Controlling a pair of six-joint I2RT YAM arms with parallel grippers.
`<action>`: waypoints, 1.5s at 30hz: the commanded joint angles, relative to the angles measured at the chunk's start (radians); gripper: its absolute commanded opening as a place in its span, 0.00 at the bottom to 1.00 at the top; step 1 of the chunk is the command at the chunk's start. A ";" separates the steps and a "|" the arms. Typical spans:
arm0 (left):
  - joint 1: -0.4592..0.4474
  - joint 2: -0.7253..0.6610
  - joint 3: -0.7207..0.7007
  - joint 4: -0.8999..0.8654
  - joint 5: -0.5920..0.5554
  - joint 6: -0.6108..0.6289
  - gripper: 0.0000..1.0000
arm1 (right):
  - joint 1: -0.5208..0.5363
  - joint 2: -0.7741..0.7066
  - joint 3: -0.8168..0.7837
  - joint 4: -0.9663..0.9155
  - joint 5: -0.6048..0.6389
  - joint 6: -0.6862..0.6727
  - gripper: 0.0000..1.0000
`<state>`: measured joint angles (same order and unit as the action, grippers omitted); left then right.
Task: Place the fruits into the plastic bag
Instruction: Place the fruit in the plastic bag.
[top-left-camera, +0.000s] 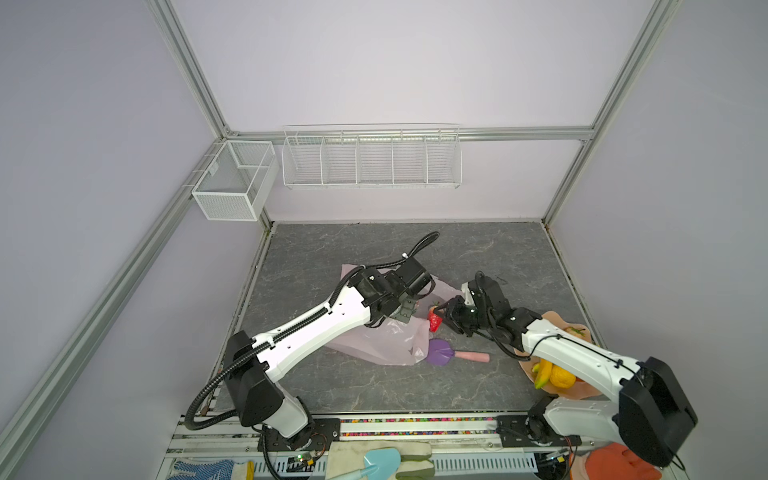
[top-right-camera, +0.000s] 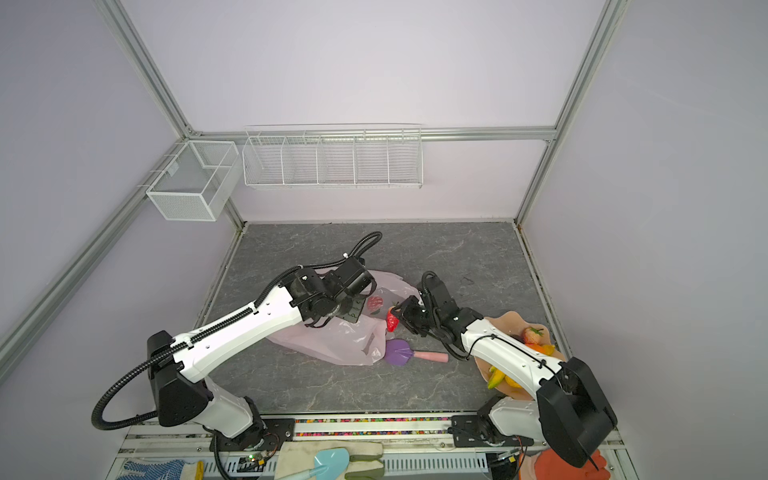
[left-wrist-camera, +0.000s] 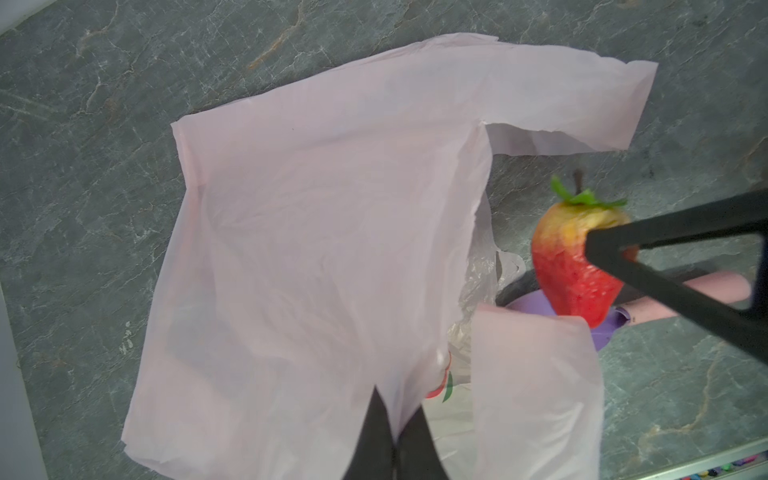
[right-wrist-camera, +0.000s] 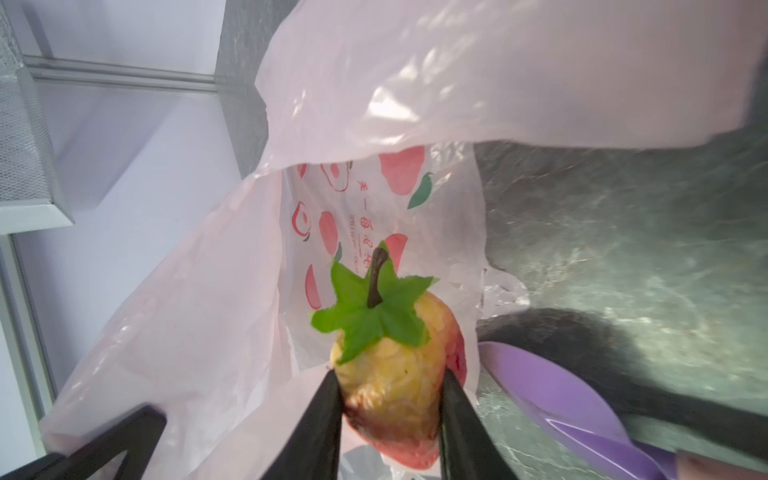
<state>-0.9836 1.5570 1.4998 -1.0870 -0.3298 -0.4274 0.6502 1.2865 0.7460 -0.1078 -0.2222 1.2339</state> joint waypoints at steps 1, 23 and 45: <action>0.003 -0.010 0.005 0.019 0.024 -0.032 0.00 | 0.045 0.045 0.031 0.091 0.030 0.076 0.25; 0.002 -0.040 -0.052 0.086 0.040 -0.068 0.00 | 0.230 0.535 0.216 0.604 -0.044 0.362 0.24; 0.020 -0.138 -0.173 0.142 0.014 -0.065 0.00 | 0.269 0.599 0.286 0.544 -0.076 0.386 0.88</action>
<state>-0.9688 1.4437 1.3365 -0.9886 -0.3134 -0.4816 0.9123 1.9610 1.0458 0.5430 -0.3004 1.5944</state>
